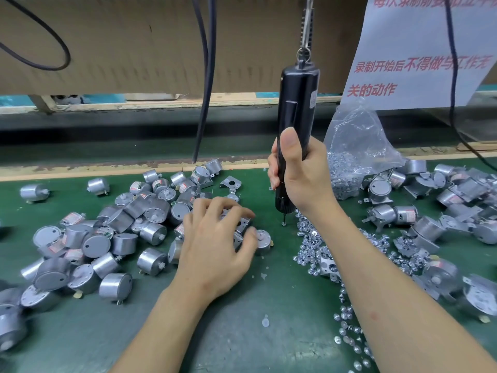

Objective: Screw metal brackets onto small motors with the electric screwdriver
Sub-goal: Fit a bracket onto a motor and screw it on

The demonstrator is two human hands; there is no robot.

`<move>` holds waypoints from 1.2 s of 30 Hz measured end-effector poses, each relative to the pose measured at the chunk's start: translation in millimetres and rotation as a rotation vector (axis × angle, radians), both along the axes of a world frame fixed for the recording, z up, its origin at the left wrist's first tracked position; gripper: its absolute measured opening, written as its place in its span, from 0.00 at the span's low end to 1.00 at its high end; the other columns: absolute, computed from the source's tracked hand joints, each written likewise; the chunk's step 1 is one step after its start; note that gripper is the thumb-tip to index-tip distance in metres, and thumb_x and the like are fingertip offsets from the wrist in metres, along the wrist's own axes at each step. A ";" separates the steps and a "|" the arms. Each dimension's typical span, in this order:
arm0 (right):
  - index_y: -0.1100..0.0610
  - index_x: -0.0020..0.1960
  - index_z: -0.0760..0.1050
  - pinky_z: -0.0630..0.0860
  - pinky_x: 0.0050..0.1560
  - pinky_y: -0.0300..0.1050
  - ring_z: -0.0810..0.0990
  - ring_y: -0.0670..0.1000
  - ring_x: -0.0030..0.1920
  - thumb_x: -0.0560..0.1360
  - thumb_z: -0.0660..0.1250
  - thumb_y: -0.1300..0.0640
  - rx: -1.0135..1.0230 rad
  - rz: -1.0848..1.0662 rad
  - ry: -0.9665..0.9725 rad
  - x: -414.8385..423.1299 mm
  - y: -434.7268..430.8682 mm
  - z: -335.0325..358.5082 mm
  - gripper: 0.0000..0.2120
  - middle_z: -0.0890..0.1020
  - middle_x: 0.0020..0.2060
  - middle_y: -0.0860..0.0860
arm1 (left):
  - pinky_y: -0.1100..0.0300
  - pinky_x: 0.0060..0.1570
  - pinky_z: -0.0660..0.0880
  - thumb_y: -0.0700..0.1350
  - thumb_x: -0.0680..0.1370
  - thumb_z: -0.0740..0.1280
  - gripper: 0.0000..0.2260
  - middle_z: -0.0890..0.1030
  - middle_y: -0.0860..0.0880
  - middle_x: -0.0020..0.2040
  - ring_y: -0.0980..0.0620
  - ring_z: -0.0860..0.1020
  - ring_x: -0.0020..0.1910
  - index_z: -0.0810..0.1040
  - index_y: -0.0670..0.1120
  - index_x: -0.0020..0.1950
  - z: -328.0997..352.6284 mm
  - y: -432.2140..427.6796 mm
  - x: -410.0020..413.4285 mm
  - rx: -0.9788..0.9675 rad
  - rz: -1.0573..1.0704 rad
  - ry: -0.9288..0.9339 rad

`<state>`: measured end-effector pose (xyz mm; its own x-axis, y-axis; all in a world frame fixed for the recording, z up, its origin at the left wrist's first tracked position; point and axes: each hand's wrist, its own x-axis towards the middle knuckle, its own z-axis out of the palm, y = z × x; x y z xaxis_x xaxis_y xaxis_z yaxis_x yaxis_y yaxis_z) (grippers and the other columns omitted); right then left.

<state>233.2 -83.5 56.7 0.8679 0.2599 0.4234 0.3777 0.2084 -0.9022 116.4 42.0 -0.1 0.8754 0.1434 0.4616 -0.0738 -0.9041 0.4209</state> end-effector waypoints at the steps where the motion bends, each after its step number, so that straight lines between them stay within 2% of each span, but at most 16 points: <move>1: 0.63 0.36 0.66 0.70 0.28 0.46 0.71 0.52 0.23 0.65 0.66 0.21 -0.004 -0.002 0.001 0.0 -0.1 -0.1 0.42 0.72 0.24 0.53 | 0.52 0.53 0.64 0.60 0.75 0.62 0.12 0.73 0.58 0.54 0.51 0.67 0.57 0.80 0.56 0.50 -0.3 -0.3 -1.1 0.042 -0.032 0.021; 3: 0.62 0.36 0.67 0.70 0.29 0.46 0.71 0.52 0.23 0.65 0.66 0.21 -0.008 -0.001 0.004 -0.4 0.1 -0.3 0.41 0.72 0.24 0.52 | 0.52 0.53 0.62 0.67 0.71 0.64 0.15 0.72 0.59 0.56 0.51 0.66 0.59 0.78 0.57 0.46 -2.0 0.2 -1.4 0.110 -0.047 0.057; 5: 0.63 0.37 0.66 0.70 0.28 0.45 0.71 0.52 0.23 0.66 0.67 0.22 -0.003 -0.001 0.004 -0.4 0.4 -0.8 0.41 0.72 0.25 0.52 | 0.52 0.52 0.62 0.70 0.68 0.66 0.19 0.72 0.58 0.57 0.50 0.66 0.59 0.77 0.56 0.43 -2.8 1.2 -0.5 0.140 -0.035 0.082; 10: 0.65 0.38 0.66 0.70 0.28 0.46 0.71 0.52 0.23 0.65 0.67 0.22 0.002 0.000 0.006 0.0 0.3 -1.5 0.43 0.72 0.25 0.52 | 0.54 0.51 0.59 0.67 0.69 0.66 0.15 0.72 0.58 0.59 0.49 0.67 0.60 0.80 0.59 0.46 -1.5 1.3 -0.6 0.169 -0.061 0.086; 15: 0.70 0.40 0.65 0.71 0.29 0.48 0.71 0.53 0.24 0.64 0.67 0.21 0.000 0.000 -0.005 -0.5 -0.8 -0.6 0.48 0.72 0.25 0.52 | 0.54 0.53 0.59 0.66 0.69 0.65 0.15 0.72 0.57 0.60 0.49 0.66 0.60 0.81 0.60 0.49 2.4 0.5 -2.5 0.170 -0.070 0.110; 22: 0.68 0.39 0.65 0.71 0.29 0.46 0.71 0.53 0.24 0.63 0.67 0.21 0.046 -0.021 0.000 -3.0 -1.6 3.3 0.47 0.72 0.25 0.54 | 0.53 0.56 0.62 0.59 0.67 0.60 0.18 0.70 0.60 0.59 0.51 0.64 0.62 0.78 0.57 0.54 7.0 11.6 -4.1 0.154 -0.120 0.203; 25: 0.66 0.39 0.65 0.71 0.29 0.46 0.71 0.53 0.23 0.63 0.67 0.20 0.050 -0.020 0.004 -3.6 -1.3 3.2 0.46 0.72 0.25 0.54 | 0.56 0.57 0.59 0.57 0.69 0.63 0.15 0.70 0.60 0.59 0.52 0.62 0.62 0.79 0.57 0.53 6.5 16.5 -3.5 0.183 -0.147 0.254; 28: 0.68 0.39 0.64 0.70 0.29 0.46 0.71 0.52 0.23 0.63 0.68 0.21 0.017 -0.006 0.016 -4.1 0.3 -0.2 0.47 0.72 0.25 0.52 | 0.58 0.60 0.63 0.50 0.72 0.69 0.09 0.72 0.57 0.59 0.51 0.63 0.61 0.82 0.52 0.51 7.4 21.7 -3.2 0.086 -0.191 0.243; 30: 0.68 0.39 0.64 0.70 0.29 0.46 0.71 0.52 0.23 0.63 0.67 0.21 0.002 0.006 0.018 -3.2 0.8 -1.1 0.46 0.72 0.25 0.52 | 0.62 0.61 0.63 0.44 0.75 0.67 0.08 0.73 0.55 0.59 0.52 0.64 0.61 0.84 0.50 0.51 9.1 24.5 -2.4 0.031 -0.200 0.228; 32: 0.67 0.39 0.64 0.70 0.29 0.45 0.71 0.52 0.23 0.64 0.68 0.21 0.003 0.013 0.014 -2.9 0.8 -1.3 0.46 0.72 0.25 0.52 | 0.68 0.59 0.61 0.39 0.76 0.63 0.13 0.73 0.56 0.60 0.53 0.62 0.62 0.84 0.50 0.53 10.9 26.6 -1.8 0.019 -0.213 0.240; 34: 0.67 0.39 0.64 0.70 0.29 0.45 0.71 0.52 0.23 0.64 0.68 0.22 0.005 0.014 0.016 -3.2 0.7 -1.4 0.45 0.72 0.25 0.51 | 0.72 0.58 0.59 0.38 0.76 0.63 0.14 0.72 0.56 0.60 0.55 0.62 0.61 0.85 0.52 0.53 12.8 28.5 -2.5 0.024 -0.234 0.251; 36: 0.66 0.39 0.64 0.70 0.29 0.46 0.71 0.52 0.23 0.64 0.68 0.21 0.005 0.013 0.020 -3.1 0.8 -1.4 0.45 0.72 0.25 0.51 | 0.75 0.58 0.57 0.41 0.76 0.66 0.12 0.72 0.57 0.60 0.55 0.62 0.61 0.85 0.54 0.53 14.7 28.9 -3.9 0.041 -0.252 0.255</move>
<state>230.1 -82.8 55.3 0.8728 0.2689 0.4073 0.3568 0.2180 -0.9084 112.5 71.0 14.6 0.9688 -0.1059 0.2242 -0.1939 -0.8874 0.4183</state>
